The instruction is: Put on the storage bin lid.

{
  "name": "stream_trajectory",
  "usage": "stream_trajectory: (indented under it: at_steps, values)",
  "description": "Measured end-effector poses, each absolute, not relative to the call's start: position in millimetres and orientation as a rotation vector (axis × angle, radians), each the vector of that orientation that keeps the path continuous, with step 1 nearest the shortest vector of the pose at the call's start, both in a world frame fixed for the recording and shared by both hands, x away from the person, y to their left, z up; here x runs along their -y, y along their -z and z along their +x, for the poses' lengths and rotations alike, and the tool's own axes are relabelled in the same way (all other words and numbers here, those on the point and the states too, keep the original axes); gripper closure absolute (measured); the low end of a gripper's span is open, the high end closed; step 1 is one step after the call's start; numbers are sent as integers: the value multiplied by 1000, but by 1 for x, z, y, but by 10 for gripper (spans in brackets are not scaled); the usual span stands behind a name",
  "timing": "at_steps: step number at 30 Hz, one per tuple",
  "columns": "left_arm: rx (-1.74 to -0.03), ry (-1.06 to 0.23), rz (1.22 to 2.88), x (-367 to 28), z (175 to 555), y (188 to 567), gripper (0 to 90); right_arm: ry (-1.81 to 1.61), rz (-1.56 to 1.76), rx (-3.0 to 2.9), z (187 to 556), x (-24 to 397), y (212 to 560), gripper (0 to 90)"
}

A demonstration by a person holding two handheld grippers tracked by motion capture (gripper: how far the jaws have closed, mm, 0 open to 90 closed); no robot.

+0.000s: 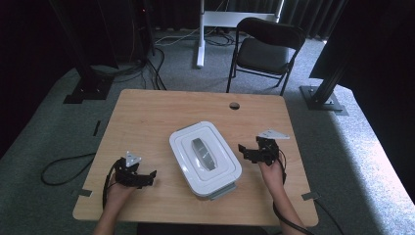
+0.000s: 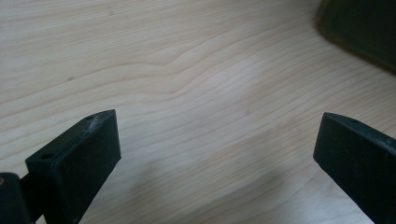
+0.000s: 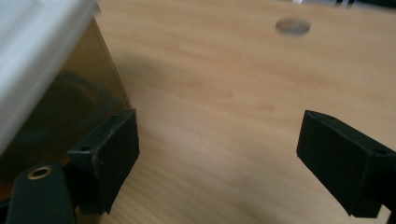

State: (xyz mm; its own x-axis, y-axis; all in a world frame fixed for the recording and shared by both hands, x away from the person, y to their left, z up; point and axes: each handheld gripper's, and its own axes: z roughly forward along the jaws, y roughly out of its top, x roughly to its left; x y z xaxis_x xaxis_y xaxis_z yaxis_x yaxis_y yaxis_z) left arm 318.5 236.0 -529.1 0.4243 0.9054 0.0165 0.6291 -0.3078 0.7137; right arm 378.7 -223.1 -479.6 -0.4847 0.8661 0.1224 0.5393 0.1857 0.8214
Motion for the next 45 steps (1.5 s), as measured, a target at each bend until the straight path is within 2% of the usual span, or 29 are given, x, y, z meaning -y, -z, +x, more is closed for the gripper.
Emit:
stream_trajectory:
  at_steps: [7, 14, 30, 45]
  values:
    - [-1240, -549, 2054, -218, 324, 523, 12, -1163, 1341, -2196, 378, 214, 510, 125]
    - [-1204, -548, 2054, -201, 333, 518, 11, -1152, 1335, -2261, 375, 205, 523, 123]
    - [-1107, -554, 2108, -164, 344, 511, 11, -1164, 1307, -2301, 364, 198, 528, 126]
    - [-1096, -552, 2131, -153, 356, 509, 12, -1185, 1281, -2346, 359, 201, 529, 145]
